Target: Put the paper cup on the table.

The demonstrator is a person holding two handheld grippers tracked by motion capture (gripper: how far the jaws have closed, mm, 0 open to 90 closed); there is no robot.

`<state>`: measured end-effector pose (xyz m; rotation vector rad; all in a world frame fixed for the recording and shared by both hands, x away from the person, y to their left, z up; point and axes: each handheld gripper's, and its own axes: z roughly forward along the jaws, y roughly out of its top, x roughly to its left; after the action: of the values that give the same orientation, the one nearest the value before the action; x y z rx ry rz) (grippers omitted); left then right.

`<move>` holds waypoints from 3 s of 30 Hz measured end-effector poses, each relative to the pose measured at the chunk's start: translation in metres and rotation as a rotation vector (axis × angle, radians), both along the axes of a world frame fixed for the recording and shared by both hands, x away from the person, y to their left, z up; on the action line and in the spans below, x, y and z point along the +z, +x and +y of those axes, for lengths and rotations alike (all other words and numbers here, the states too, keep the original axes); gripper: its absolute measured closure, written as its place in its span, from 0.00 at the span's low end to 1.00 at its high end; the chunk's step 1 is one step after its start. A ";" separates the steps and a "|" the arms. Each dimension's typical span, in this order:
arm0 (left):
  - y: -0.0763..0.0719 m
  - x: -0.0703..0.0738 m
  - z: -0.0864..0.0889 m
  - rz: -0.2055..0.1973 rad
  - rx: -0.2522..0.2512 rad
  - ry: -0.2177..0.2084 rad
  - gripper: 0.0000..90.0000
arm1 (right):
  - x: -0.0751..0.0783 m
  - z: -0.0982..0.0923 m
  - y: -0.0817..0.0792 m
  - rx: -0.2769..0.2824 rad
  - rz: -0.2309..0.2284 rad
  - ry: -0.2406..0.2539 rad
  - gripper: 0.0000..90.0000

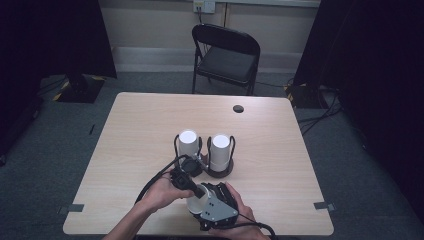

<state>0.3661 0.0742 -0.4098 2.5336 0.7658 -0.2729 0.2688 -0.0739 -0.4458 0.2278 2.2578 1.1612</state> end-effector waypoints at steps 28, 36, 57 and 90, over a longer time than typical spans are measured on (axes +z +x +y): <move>0.002 0.001 0.008 -0.025 0.025 -0.064 0.84 | 0.004 -0.004 0.004 -0.014 0.043 0.032 0.26; 0.000 0.004 0.009 -0.055 0.034 -0.079 0.71 | 0.007 -0.007 0.005 -0.026 0.060 0.055 0.26; -0.007 0.015 0.028 -0.238 0.191 -0.208 0.35 | 0.012 -0.028 0.018 -0.092 0.133 0.121 0.26; -0.037 -0.006 0.104 -0.491 0.391 -0.341 0.29 | 0.022 -0.091 0.050 -0.301 0.198 0.246 0.26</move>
<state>0.3293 0.1787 -0.4160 1.9590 0.8968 0.3136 0.3189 -0.1651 -0.4240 0.7825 2.1437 1.2932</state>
